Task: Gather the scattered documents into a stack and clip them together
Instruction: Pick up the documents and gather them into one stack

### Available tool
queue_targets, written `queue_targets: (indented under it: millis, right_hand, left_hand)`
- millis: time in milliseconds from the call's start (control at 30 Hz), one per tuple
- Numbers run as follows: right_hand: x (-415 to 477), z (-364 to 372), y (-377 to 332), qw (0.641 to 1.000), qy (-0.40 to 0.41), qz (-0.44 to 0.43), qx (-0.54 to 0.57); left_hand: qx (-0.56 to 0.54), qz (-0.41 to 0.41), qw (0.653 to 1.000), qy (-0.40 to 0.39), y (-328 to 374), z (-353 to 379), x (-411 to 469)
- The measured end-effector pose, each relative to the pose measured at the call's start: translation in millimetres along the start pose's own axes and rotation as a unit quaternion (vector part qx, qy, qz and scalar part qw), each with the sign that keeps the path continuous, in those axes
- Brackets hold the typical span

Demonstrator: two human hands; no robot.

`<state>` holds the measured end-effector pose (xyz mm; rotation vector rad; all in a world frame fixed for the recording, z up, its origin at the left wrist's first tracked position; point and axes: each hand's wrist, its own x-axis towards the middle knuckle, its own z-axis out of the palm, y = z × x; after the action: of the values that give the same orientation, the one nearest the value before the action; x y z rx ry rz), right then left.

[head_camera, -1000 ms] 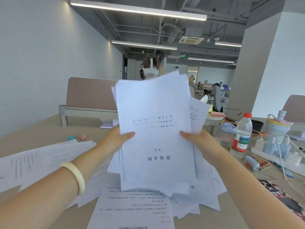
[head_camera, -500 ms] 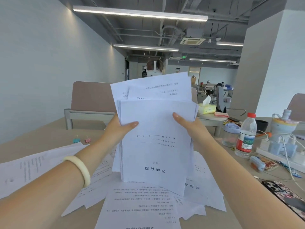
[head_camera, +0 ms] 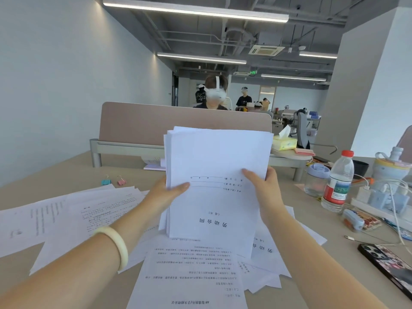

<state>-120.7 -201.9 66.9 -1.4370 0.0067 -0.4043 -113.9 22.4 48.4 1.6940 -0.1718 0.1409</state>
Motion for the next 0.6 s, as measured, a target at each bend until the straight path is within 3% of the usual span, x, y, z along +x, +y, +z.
queue_targets:
  millis: [167, 367, 600]
  right_hand:
    - [-4, 11, -14, 0.999, 0.009, -0.052, -0.002]
    - [-1, 9, -26, 0.992, -0.024, -0.122, -0.023]
    - [1, 7, -5, 0.996, -0.009, -0.078, -0.049]
  left_hand:
    - [-0.039, 0.029, 0.996, 0.074, 6, 11, 0]
    - [-0.008, 0.061, 0.995, 0.075, 19, 6, 4]
    - [-0.018, 0.055, 0.996, 0.069, -4, 14, 7]
